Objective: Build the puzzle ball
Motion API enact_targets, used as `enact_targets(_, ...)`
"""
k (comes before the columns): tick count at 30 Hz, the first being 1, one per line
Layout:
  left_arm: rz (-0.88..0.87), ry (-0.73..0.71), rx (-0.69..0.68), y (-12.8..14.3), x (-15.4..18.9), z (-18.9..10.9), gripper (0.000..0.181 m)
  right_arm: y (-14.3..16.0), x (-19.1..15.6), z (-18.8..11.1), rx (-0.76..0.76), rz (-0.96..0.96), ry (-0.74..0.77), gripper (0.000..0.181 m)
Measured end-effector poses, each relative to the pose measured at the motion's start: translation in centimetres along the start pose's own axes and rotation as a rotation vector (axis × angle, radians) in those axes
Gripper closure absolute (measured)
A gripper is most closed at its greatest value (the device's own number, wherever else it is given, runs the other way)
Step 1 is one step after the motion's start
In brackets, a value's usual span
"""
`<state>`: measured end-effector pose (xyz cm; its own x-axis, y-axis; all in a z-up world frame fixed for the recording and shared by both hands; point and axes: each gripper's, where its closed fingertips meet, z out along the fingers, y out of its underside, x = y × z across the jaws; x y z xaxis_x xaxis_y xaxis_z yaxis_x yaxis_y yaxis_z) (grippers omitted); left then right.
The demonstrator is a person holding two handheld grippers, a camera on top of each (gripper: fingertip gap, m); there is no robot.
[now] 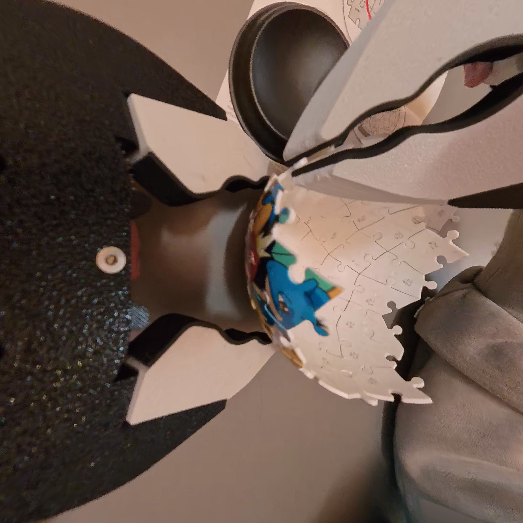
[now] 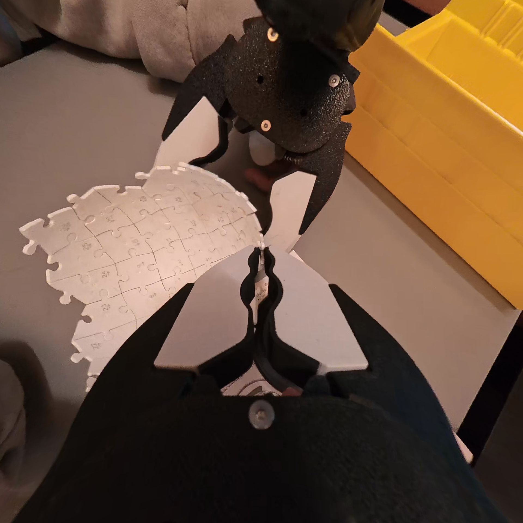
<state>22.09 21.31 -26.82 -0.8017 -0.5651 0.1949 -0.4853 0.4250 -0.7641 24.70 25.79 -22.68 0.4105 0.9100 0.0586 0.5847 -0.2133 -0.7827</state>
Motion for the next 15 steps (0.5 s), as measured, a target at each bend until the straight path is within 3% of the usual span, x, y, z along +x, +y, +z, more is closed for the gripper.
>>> enact_targets(15,-0.001,-0.006,-0.010,0.21,-0.07,0.01,0.091,0.10,0.17,0.19,0.073,-0.026,-0.007,0.177)
